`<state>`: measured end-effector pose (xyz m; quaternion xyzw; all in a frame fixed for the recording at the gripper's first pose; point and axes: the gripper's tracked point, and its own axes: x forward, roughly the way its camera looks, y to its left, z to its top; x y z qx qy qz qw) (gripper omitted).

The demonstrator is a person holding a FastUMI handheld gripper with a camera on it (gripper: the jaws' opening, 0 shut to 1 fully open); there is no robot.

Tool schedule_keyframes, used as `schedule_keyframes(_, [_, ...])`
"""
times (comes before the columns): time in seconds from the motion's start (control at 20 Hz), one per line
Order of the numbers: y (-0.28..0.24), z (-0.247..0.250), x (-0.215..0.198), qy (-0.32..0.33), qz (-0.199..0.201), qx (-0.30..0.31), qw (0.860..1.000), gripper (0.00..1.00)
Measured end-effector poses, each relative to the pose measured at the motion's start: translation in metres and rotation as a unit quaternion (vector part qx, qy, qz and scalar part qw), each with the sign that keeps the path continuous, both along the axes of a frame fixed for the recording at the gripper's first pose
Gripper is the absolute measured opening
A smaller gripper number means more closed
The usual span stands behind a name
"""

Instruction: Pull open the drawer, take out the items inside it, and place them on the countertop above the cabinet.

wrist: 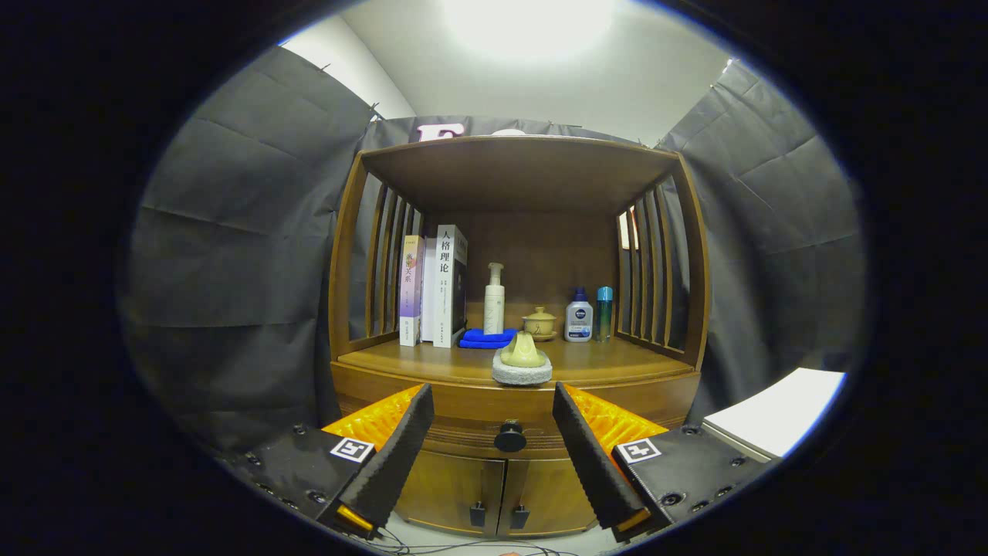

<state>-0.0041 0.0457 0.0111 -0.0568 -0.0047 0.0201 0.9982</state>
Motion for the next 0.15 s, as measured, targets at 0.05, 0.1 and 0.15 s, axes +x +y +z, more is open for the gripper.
schedule_keyframes(0.05, [0.0001, 0.0007, 0.0002, -0.001, 0.0, 0.0, 1.0, 0.98])
schedule_keyframes(0.1, [0.0, 0.001, 0.0002, -0.001, 0.0, 0.001, 1.0, 0.98])
schedule_keyframes(0.15, [0.0001, 0.0012, -0.0003, -0.001, 0.0, 0.003, 1.0, 0.98])
